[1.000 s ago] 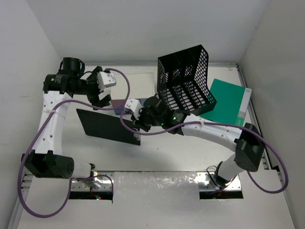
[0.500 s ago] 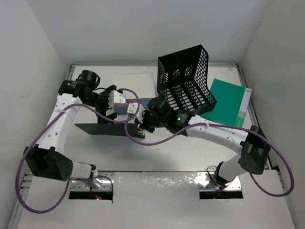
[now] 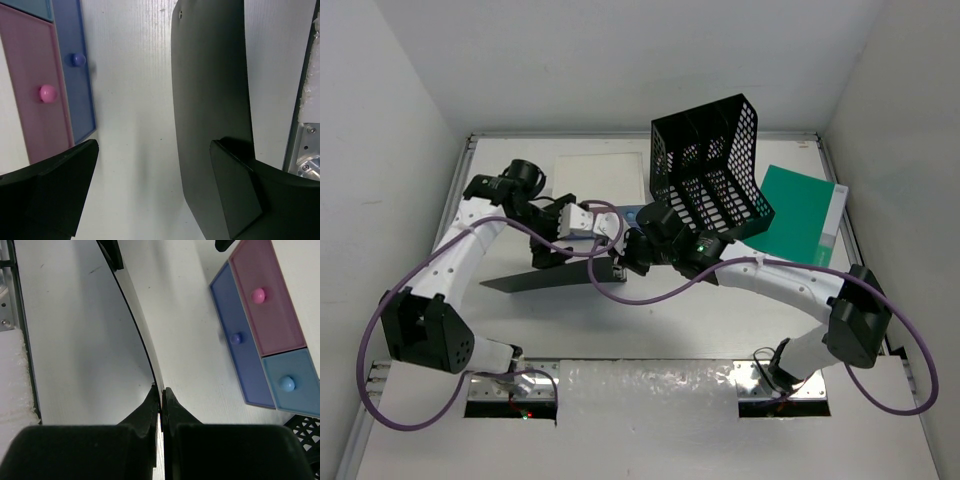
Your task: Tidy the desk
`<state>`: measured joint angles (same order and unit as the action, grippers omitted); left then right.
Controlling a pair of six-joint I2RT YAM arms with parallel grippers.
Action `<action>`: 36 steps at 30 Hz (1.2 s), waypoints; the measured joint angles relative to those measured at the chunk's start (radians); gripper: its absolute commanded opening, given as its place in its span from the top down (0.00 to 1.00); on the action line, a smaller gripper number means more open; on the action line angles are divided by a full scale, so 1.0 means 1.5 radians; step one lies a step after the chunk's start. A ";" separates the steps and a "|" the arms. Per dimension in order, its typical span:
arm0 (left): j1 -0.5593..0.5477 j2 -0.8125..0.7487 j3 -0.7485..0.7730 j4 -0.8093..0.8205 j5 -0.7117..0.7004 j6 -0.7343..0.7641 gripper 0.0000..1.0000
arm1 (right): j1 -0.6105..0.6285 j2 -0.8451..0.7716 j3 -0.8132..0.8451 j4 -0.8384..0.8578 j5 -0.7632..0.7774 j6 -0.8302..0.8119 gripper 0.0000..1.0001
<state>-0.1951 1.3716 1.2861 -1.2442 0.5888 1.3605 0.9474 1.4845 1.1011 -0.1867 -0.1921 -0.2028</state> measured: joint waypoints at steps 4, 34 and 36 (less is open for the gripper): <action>0.000 0.008 0.031 -0.014 -0.001 -0.005 0.08 | -0.001 0.001 0.001 -0.001 0.005 -0.001 1.00; -0.051 0.002 -0.069 0.141 -0.089 -0.115 0.80 | -0.011 0.010 0.002 0.019 0.011 -0.008 1.00; -0.058 0.003 -0.069 0.141 -0.094 -0.123 1.00 | -0.011 0.010 0.000 0.017 0.007 -0.010 1.00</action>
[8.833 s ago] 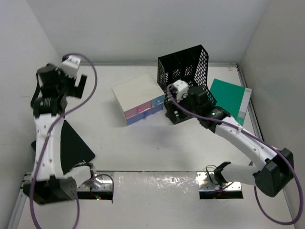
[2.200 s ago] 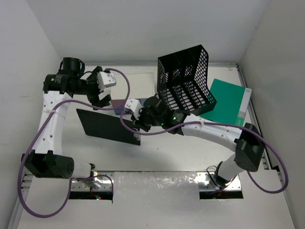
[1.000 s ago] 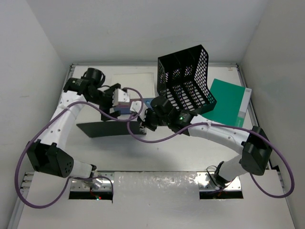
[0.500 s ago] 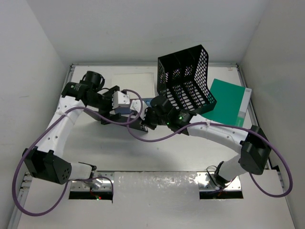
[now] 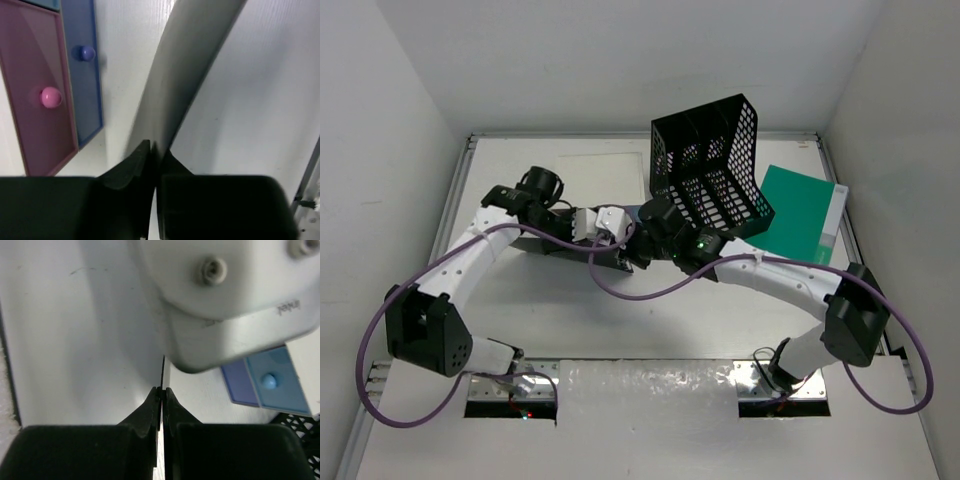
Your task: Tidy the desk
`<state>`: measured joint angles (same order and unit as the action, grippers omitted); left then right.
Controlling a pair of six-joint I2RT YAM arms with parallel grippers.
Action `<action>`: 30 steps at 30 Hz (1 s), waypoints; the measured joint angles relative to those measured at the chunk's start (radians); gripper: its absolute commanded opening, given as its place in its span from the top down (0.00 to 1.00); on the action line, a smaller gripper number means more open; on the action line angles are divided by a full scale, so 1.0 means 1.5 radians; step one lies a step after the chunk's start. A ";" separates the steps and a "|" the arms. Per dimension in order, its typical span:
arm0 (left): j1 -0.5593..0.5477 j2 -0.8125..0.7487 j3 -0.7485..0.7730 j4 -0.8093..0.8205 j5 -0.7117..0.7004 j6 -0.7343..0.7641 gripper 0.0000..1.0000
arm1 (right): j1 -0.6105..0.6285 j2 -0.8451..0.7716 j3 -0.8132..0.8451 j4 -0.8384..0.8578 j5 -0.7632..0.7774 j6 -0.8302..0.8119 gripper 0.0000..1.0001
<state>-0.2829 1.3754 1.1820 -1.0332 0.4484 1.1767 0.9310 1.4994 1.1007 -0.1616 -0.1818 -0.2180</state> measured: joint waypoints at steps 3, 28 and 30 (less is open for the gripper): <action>-0.003 -0.009 0.003 -0.007 -0.001 0.009 1.00 | -0.008 -0.005 -0.002 0.012 0.007 -0.006 0.95; -0.003 -0.152 0.281 0.009 0.116 -0.399 1.00 | -0.182 -0.368 -0.073 -0.131 0.127 0.165 0.01; -0.003 -0.165 0.310 0.065 0.164 -0.463 1.00 | -0.215 -0.387 -0.103 -0.076 0.063 0.190 0.01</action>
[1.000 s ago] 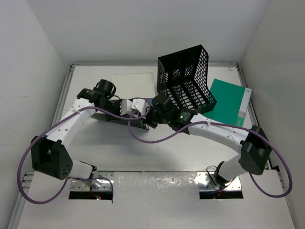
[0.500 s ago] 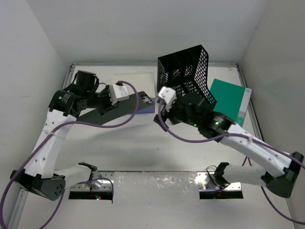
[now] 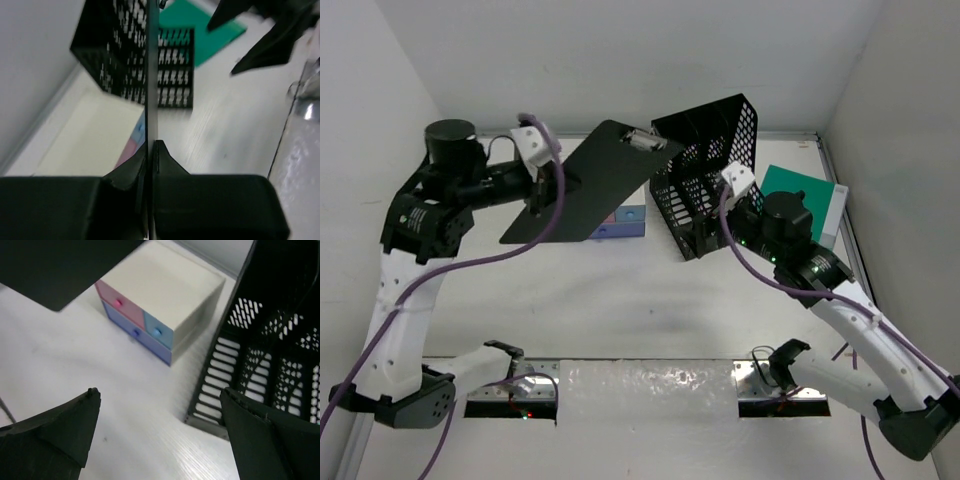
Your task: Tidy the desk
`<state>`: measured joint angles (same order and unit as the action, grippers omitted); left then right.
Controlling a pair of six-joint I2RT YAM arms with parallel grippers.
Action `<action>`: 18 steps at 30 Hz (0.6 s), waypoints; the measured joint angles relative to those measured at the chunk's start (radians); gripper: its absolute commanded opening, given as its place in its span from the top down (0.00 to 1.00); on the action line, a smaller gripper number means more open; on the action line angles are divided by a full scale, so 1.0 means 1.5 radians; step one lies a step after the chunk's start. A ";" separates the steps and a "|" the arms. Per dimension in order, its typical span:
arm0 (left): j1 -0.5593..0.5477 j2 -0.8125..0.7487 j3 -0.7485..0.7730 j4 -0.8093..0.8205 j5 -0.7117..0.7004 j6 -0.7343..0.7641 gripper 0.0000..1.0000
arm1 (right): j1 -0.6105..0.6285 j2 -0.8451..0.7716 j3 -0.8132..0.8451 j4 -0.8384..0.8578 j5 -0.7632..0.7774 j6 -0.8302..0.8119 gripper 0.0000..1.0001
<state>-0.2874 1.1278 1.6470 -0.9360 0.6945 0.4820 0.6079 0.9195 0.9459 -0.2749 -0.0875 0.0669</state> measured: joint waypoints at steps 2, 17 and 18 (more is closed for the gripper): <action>0.000 -0.016 0.016 0.050 0.053 -0.058 1.00 | -0.023 -0.011 -0.024 0.066 -0.064 0.024 0.01; 0.000 -0.030 -0.078 0.395 0.313 -0.381 1.00 | -0.033 -0.002 -0.057 0.475 -0.336 0.191 0.15; 0.000 -0.029 -0.087 0.414 0.318 -0.392 1.00 | -0.033 0.004 -0.057 0.505 -0.346 0.207 0.33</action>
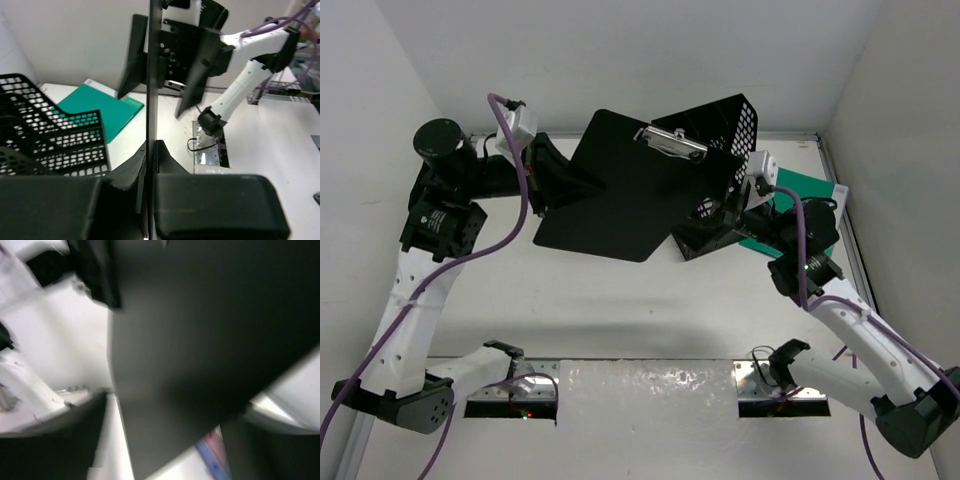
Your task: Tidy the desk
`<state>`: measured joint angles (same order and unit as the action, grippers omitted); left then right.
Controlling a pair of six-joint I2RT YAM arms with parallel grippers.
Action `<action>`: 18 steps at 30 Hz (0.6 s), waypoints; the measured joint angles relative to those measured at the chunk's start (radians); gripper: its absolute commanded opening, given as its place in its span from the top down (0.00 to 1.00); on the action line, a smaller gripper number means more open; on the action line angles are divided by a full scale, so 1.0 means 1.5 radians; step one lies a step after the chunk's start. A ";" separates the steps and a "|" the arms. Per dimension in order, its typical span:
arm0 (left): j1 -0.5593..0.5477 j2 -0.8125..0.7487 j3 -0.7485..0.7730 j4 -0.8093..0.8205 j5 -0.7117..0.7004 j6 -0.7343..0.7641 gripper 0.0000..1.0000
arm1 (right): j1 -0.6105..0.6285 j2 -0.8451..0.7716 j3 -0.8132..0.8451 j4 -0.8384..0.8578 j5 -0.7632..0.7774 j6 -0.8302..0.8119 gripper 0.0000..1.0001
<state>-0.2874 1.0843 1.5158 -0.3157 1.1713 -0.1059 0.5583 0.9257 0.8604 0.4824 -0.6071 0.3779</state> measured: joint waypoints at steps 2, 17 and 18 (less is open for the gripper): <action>0.000 0.002 -0.021 0.036 0.011 -0.019 1.00 | 0.000 0.016 0.000 0.065 -0.019 0.043 0.60; 0.001 0.068 -0.007 -0.096 -0.324 0.153 0.00 | -0.002 0.044 0.021 -0.052 0.098 0.024 1.00; 0.001 0.072 0.004 -0.110 -0.377 0.167 0.00 | -0.002 0.029 0.027 -0.087 0.129 0.002 1.00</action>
<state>-0.2867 1.1919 1.5223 -0.4801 0.6060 0.1444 0.5556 0.9688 0.9012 0.3511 -0.4129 0.3801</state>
